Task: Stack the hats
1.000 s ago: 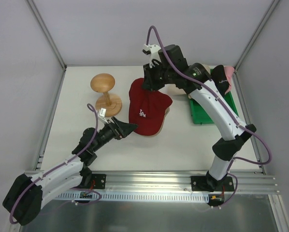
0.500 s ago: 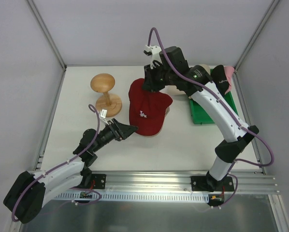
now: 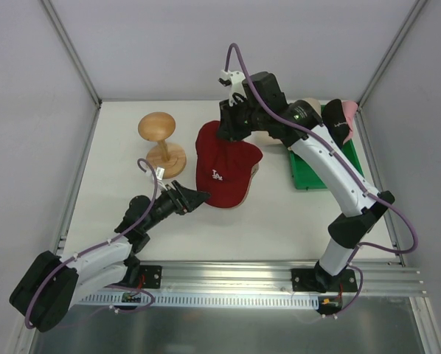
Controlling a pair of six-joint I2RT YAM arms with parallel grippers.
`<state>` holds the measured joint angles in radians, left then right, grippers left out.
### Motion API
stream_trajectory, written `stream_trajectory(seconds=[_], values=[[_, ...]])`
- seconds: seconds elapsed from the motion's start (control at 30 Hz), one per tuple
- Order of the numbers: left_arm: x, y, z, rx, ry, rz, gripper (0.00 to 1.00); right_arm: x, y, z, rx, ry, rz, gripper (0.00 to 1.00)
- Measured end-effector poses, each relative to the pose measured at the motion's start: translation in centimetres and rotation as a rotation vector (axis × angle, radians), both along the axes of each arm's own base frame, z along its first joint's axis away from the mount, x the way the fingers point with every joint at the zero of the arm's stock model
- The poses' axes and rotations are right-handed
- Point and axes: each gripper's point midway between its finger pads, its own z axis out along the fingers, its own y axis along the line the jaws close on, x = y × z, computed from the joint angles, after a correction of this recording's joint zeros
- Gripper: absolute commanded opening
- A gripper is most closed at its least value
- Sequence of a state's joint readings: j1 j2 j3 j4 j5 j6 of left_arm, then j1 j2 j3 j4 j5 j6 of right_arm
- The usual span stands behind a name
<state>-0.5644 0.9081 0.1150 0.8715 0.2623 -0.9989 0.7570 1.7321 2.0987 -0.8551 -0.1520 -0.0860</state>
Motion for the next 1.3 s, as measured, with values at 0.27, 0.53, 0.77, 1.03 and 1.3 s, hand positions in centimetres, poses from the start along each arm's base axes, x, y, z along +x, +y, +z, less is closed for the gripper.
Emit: stream_trajectory(seconds=[0.27, 0.53, 0.77, 1.03, 1.3], values=[[0.0, -0.3, 1.0, -0.034, -0.042, -0.019, 0.64, -0.1, 0.0, -0.6, -0.008, 0.009, 0.001, 0.02], [-0.4, -0.3, 0.5, -0.035, -0.037, -0.036, 0.31, -0.1, -0.4, -1.0, -0.019, 0.008, -0.007, 0.02], [-0.9, 0.0, -0.1, -0.035, -0.027, -0.039, 0.12, -0.2, -0.7, -2.1, -0.043, 0.024, -0.012, 0.02], [-1.2, 0.2, -0.3, -0.034, -0.007, -0.031, 0.08, 0.2, -1.3, -2.8, -0.071, 0.016, -0.044, 0.12], [-1.1, 0.5, -2.1, -0.034, 0.113, -0.014, 0.02, 0.4, -1.7, -2.6, -0.081, -0.004, -0.063, 0.38]])
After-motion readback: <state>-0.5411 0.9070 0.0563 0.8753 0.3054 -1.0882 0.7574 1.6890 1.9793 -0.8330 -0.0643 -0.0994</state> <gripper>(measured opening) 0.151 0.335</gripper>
